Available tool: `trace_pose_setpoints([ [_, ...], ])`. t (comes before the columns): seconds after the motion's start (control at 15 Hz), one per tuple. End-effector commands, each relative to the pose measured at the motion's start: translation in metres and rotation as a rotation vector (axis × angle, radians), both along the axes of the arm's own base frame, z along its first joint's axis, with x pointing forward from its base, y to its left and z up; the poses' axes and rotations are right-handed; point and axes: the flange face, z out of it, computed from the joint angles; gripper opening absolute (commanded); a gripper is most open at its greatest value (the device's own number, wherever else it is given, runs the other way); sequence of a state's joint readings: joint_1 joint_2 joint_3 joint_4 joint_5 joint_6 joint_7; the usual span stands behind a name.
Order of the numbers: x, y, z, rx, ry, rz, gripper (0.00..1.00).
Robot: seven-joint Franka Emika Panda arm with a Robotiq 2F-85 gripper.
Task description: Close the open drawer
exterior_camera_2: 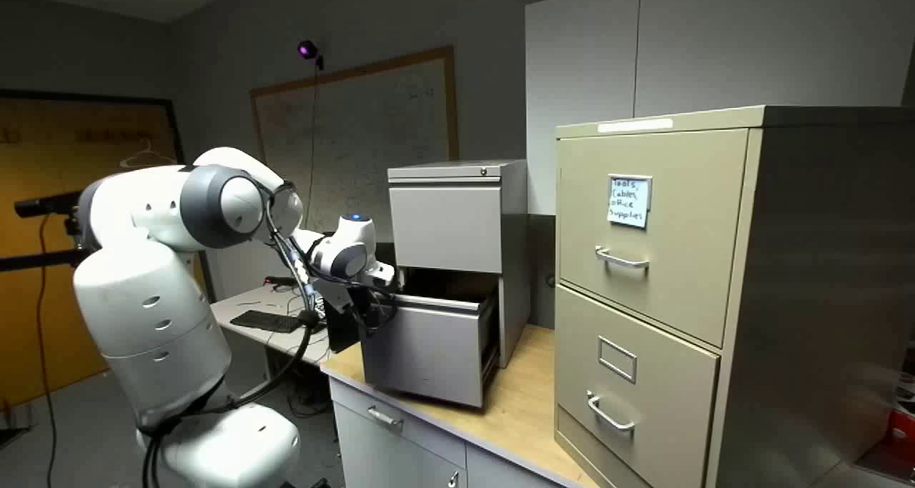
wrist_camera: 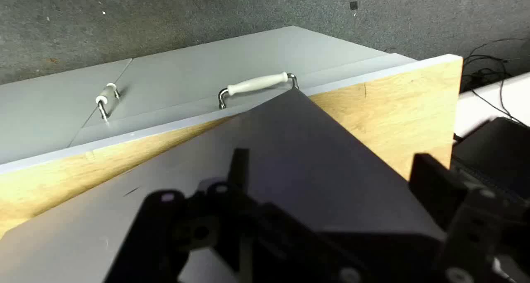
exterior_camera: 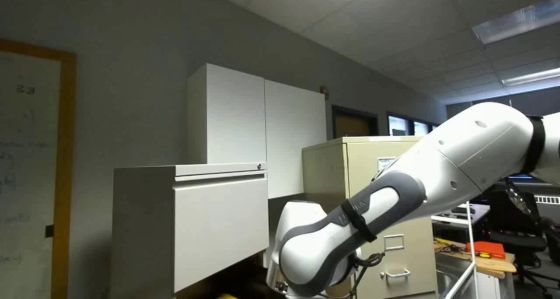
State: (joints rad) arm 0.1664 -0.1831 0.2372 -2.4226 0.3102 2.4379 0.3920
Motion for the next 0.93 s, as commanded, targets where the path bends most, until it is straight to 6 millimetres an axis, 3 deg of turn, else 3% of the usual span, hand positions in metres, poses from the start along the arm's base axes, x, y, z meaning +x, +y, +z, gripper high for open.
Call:
trace_pose_setpoints([
  [0.0, 0.0004, 0.0000, 0.0008, 0.000, -0.001, 0.000, 1.00],
  [0.87, 0.0007, -0.0008, 0.0024, -0.008, -0.007, -0.003, 1.00],
])
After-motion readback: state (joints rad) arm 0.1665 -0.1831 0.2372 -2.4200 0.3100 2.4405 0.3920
